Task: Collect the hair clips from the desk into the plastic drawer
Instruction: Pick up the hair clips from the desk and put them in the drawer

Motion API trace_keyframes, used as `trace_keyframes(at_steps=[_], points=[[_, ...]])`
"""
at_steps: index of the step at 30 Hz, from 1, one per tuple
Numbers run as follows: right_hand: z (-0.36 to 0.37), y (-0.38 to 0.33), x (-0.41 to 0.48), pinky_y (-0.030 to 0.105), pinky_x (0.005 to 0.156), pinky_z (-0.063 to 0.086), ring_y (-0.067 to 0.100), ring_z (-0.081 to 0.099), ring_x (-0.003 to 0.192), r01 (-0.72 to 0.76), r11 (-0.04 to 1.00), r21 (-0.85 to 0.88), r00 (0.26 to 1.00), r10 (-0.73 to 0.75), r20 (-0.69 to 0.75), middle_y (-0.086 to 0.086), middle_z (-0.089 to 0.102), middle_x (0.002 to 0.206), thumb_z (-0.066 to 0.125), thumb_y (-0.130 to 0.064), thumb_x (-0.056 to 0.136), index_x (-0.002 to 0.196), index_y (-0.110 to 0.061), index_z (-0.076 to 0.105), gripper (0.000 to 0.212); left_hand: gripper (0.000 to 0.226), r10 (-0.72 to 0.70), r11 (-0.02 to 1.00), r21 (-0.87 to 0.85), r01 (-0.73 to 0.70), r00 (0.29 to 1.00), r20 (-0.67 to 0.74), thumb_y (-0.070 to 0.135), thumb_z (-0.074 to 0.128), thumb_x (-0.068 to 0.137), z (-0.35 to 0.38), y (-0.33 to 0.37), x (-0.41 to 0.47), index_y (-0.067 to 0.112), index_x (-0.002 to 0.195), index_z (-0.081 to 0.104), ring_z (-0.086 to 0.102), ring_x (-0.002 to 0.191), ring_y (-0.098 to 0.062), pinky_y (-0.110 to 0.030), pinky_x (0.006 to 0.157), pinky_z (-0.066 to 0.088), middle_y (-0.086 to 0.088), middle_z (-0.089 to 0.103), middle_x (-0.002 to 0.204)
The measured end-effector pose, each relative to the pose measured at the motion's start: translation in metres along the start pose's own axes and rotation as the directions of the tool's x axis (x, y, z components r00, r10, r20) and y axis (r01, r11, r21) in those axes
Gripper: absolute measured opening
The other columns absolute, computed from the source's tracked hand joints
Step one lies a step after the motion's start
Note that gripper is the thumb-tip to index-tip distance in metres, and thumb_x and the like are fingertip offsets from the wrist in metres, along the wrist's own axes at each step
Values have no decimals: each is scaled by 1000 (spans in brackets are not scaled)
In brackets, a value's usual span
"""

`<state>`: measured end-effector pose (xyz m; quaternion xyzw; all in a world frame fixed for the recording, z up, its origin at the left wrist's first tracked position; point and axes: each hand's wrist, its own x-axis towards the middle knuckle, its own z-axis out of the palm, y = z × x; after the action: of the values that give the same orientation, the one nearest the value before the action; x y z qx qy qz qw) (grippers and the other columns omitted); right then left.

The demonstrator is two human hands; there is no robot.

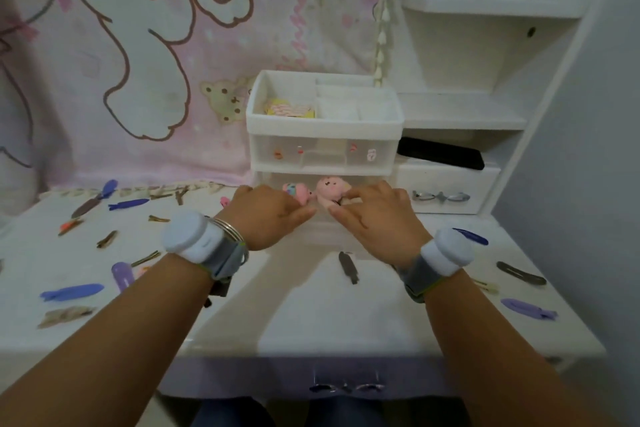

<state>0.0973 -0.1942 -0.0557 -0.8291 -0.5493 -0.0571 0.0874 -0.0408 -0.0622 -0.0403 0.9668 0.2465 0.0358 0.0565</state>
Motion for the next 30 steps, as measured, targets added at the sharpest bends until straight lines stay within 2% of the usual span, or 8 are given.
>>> trace_keyframes(at_steps=[4, 7, 11, 14, 18, 21, 25, 30], points=[[-1, 10, -4, 37, 97, 34, 20, 42, 120, 47, 990, 133, 989, -27, -142, -8, 59, 126, 51, -53, 88, 114, -28, 67, 40, 24, 5, 994, -93, -61, 856, -518, 17, 49, 93, -7, -17, -1, 13, 107, 67, 58, 103, -35, -45, 88, 48, -10, 67, 113], [-1, 14, -3, 34, 98, 33, 16, 43, 118, 65, 988, 140, 995, -53, -83, -11, 58, 125, 58, -61, 77, 115, -29, 66, 50, 38, -35, 998, -64, -10, 747, -664, 7, 53, 88, -17, -24, 12, 10, 126, 55, 48, 120, -39, -51, 94, 42, -16, 56, 132], [6, 16, 1, 34, 95, 35, 18, 45, 115, 66, 985, 157, 981, -35, -191, -7, 59, 121, 66, -58, 72, 118, -31, 61, 54, 64, -52, 998, -10, 56, 834, -549, 28, 54, 89, -24, -33, 47, 21, 145, 24, 15, 144, -31, -54, 111, 24, -9, 23, 156], [18, 16, 9, 35, 86, 40, 23, 51, 107, 7, 993, 116, 924, 38, -380, -2, 62, 110, 72, -48, 72, 109, -26, 64, 44, 73, -29, 999, 2, 35, 842, -539, 36, 61, 83, -15, -34, 64, 15, 144, 27, 15, 144, -34, -56, 103, 39, -13, 36, 147], [36, 9, 30, 36, 67, 45, 24, 55, 81, -174, 984, 42, 825, 169, -540, 2, 60, 87, 79, -42, 64, 84, -20, 58, 36, 78, -32, 999, 3, 44, 778, -627, 45, 60, 77, -2, -33, 71, 11, 140, 32, 23, 140, -40, -54, 90, 48, -17, 46, 136], [50, 5, 48, 31, 53, 42, 24, 54, 61, -167, 985, 46, 836, 166, -522, 5, 57, 73, 77, -27, 71, 74, -15, 52, 28, 84, -14, 998, 35, 47, 773, -635, 47, 65, 74, 0, -36, 72, 12, 141, 28, 21, 140, -39, -53, 87, 50, -16, 43, 139], [69, -2, 62, 22, 38, 29, 23, 44, 38, -173, 976, 135, 850, 217, -479, 8, 57, 69, 73, -11, 77, 69, -10, 53, 22, 116, -18, 998, 40, 48, 832, -554, 56, 77, 56, -3, -39, 70, 17, 146, 15, 10, 144, -35, -51, 93, 47, -12, 31, 148], [81, -16, 53, 32, 64, 48, 26, 60, 75, -193, 924, 330, 945, 266, -190, 6, 63, 93, 51, -29, 92, 93, -10, 59, 21, 133, -9, 991, 109, 79, 847, -531, 49, 87, 43, 0, -41, 71, 20, 146, 9, 9, 144, -36, -52, 97, 44, -13, 25, 152]])
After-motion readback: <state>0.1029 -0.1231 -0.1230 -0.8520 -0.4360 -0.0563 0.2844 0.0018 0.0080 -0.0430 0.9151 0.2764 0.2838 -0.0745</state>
